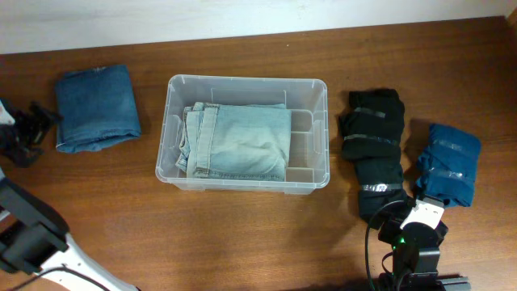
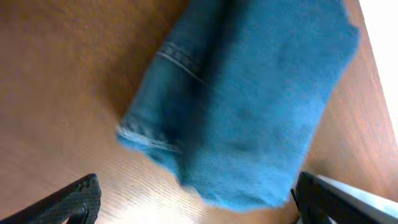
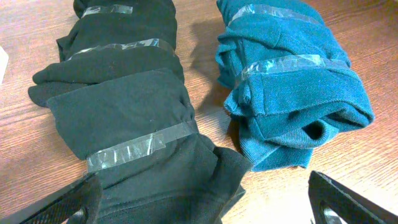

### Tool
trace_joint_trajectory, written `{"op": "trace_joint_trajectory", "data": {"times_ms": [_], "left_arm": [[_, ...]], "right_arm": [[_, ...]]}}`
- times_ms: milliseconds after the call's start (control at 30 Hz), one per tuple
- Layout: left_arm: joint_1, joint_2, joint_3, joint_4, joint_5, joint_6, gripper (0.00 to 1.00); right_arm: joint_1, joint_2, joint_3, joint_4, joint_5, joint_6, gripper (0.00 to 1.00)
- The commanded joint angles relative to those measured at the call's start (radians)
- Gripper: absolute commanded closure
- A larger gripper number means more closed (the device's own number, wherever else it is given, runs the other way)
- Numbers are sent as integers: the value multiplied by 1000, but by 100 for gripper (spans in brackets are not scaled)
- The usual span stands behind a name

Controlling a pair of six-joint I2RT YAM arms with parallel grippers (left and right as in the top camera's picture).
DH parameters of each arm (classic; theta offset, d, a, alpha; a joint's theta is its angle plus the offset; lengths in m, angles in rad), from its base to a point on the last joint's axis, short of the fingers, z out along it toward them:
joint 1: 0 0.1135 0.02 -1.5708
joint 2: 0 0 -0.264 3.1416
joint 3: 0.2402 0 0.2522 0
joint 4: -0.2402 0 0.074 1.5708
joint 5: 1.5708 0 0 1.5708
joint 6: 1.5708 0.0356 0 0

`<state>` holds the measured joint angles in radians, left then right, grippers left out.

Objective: Pack container
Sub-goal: 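Release and move the left gripper to the dark-blue jeans, then grasp the dark-blue jeans with the left gripper and lift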

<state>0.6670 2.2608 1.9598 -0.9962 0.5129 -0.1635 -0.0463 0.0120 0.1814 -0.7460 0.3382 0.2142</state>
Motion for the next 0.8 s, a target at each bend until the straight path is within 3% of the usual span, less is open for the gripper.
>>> {"op": "trace_joint_trajectory", "data": {"times_ms": [0, 200, 433, 500, 600, 633, 767], "left_arm": [[30, 87, 3, 29, 193, 117, 0], [22, 189, 3, 69, 273, 210, 0], [-2, 230, 3, 126, 272, 218, 2], [-6, 232, 3, 130, 267, 218, 11], [-9, 232, 3, 126, 250, 218, 61], [-9, 232, 3, 120, 250, 218, 72], [-5, 232, 5, 69, 251, 218, 99]], "right_arm": [[-6, -7, -8, 2, 5, 11, 2], [-6, -7, -8, 2, 5, 11, 2], [-6, -7, -8, 2, 5, 11, 2], [-6, -7, -8, 2, 5, 11, 2], [-6, -7, -8, 2, 5, 10, 2], [-6, -7, -8, 2, 5, 11, 2], [-6, -7, -8, 2, 5, 11, 1]]}}
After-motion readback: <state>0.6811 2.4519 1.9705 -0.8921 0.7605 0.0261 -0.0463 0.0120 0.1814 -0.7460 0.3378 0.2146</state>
